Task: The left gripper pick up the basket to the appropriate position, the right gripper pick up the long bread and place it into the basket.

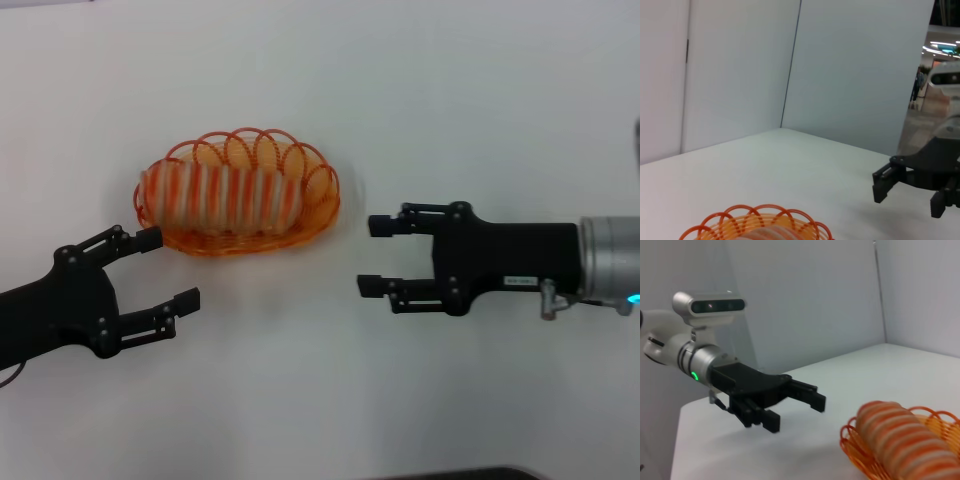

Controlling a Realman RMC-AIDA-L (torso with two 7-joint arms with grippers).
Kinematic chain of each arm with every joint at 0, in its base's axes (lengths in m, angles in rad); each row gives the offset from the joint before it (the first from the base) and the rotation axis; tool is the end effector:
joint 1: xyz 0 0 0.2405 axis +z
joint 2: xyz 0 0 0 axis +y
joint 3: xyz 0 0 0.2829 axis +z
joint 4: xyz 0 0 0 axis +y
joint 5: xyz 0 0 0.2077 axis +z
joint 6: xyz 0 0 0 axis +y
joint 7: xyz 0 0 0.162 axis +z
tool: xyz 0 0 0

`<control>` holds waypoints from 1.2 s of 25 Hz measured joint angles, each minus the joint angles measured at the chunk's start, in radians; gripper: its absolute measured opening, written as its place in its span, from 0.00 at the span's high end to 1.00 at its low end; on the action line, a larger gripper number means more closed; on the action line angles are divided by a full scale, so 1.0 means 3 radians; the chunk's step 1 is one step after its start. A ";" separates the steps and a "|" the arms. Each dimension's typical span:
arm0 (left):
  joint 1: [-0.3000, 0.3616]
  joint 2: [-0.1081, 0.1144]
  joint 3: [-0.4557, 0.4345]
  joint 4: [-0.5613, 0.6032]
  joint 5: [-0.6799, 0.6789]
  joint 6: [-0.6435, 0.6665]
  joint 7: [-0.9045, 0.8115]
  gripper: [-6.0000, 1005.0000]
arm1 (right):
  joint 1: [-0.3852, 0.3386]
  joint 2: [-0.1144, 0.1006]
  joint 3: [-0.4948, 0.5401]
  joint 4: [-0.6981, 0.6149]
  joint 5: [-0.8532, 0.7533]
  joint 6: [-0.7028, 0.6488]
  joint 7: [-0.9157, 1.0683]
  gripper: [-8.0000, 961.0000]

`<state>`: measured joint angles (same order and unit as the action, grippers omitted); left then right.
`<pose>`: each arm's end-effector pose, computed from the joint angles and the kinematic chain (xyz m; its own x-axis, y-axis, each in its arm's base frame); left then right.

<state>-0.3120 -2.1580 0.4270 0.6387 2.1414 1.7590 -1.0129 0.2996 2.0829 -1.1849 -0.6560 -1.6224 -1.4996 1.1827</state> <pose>-0.3239 0.2485 -0.0419 0.7719 0.2428 0.5875 0.4286 -0.8814 -0.1988 0.2843 0.2746 -0.0744 0.8074 -0.2660 -0.5266 -0.3567 -0.9311 -0.0767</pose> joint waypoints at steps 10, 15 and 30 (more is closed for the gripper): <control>-0.0008 0.0007 -0.0018 -0.0065 0.0011 -0.0059 -0.0017 0.13 | -0.0128 -0.0009 0.0276 0.0115 -0.0218 0.0001 -0.0128 0.21; -0.0013 0.0009 -0.0018 -0.0069 0.0010 -0.0081 -0.0038 0.13 | -0.0130 -0.0007 0.0286 0.0152 -0.0222 0.0010 -0.0143 0.21; -0.0029 0.0011 -0.0017 -0.0068 0.0006 -0.0253 -0.0106 0.13 | -0.0145 -0.0007 0.0319 0.0172 -0.0230 0.0033 -0.0190 0.21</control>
<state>-0.3208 -2.1547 0.4219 0.6181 2.1432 1.6831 -1.0448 0.2562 2.0808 -1.0893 -0.6044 -1.6914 -1.4897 1.1259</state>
